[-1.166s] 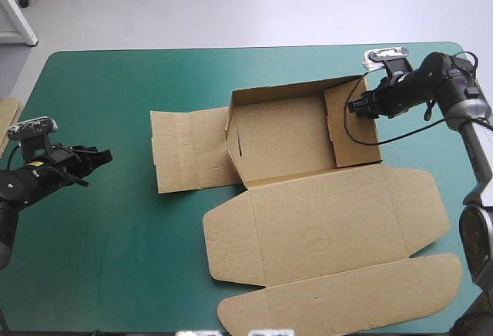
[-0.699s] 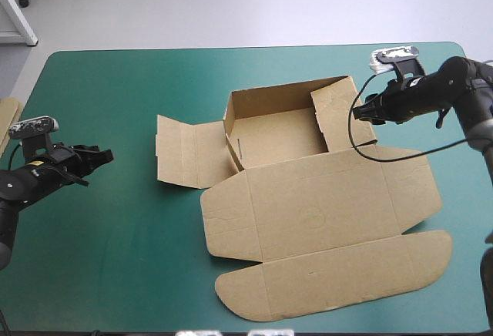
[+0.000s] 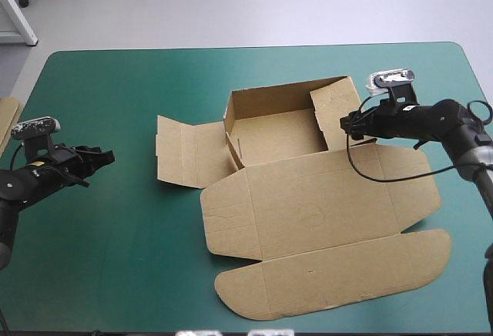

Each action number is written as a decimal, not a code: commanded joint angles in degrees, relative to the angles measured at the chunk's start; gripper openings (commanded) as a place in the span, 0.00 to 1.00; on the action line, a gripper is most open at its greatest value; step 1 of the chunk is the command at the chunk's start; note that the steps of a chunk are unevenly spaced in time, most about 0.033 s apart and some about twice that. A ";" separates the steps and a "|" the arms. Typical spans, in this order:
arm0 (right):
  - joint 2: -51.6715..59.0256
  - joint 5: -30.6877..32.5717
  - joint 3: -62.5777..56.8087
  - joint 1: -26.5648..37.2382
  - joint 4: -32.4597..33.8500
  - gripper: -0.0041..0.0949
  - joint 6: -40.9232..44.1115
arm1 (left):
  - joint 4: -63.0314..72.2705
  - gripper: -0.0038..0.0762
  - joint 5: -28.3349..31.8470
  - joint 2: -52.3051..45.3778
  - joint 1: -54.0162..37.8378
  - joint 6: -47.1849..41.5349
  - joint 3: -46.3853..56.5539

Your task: Fold the box

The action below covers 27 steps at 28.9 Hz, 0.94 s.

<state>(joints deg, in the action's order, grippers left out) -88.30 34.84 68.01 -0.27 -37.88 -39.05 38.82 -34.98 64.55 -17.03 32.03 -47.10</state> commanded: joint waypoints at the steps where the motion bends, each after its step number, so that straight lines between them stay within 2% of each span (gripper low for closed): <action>1: -2.61 2.37 5.87 -0.01 -1.54 0.83 -0.10 | 2.26 0.26 1.83 -1.19 0.15 0.02 -1.63; 6: -8.66 7.75 13.18 -0.14 5.10 0.79 5.35 | 2.26 0.26 1.94 -1.19 0.15 0.02 -1.63; 12: -12.94 10.74 19.53 -3.55 18.10 0.76 13.78 | 2.39 0.26 2.17 -1.19 0.15 0.86 -1.63; 17: -14.95 10.90 22.01 -5.22 19.16 0.74 16.34 | 2.39 0.26 2.07 -1.19 0.15 1.33 -1.63; 21: -15.77 10.65 22.67 -5.22 22.02 0.59 19.05 | 2.49 0.26 1.82 -1.19 0.15 1.33 -1.63; 27: -17.44 11.39 23.87 -5.22 23.39 0.39 18.74 | 2.64 0.26 1.96 -1.19 0.15 1.33 -1.63</action>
<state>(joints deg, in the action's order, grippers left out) -107.80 47.38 89.56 -5.49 -14.60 -20.12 39.00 -35.01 64.55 -17.03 33.07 -47.10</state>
